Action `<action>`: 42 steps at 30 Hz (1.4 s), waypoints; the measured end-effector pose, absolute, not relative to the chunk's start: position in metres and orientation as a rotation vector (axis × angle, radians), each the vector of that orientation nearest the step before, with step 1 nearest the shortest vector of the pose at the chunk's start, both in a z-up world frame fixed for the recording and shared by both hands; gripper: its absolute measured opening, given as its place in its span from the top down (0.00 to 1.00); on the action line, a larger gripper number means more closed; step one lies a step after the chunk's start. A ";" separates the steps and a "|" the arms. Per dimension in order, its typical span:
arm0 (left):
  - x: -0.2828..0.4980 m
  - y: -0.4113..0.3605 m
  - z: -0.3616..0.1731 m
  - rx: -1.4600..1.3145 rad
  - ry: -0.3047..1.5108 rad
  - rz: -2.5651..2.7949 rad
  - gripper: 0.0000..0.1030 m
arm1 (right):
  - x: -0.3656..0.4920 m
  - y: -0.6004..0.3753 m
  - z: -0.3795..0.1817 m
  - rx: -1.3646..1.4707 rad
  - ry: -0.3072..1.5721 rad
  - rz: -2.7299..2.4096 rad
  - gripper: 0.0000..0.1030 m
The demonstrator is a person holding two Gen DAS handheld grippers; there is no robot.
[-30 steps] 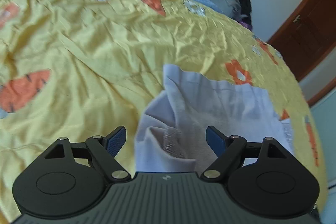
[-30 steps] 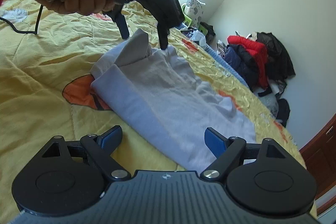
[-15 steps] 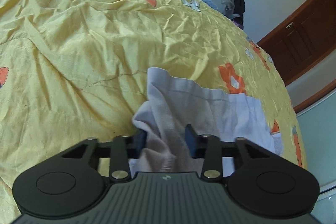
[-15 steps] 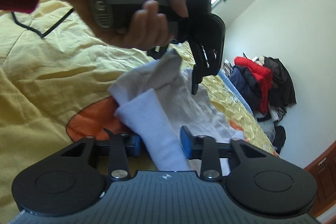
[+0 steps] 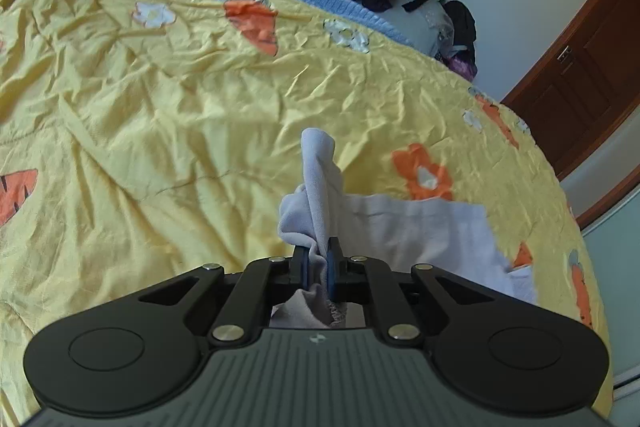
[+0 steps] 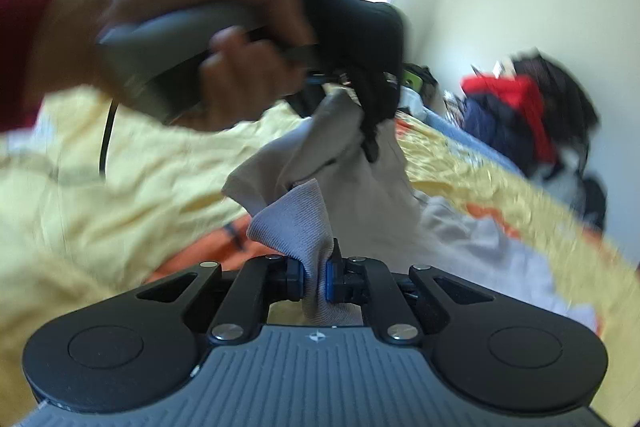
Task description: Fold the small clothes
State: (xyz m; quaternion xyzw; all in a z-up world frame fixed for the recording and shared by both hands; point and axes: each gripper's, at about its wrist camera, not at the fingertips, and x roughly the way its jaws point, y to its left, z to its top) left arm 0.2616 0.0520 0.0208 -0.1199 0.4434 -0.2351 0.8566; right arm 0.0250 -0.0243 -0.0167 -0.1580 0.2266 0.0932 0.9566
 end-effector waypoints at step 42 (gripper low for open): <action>0.212 -0.214 0.027 0.109 0.844 -0.531 0.45 | -0.018 -0.300 -0.068 0.884 0.507 0.008 0.77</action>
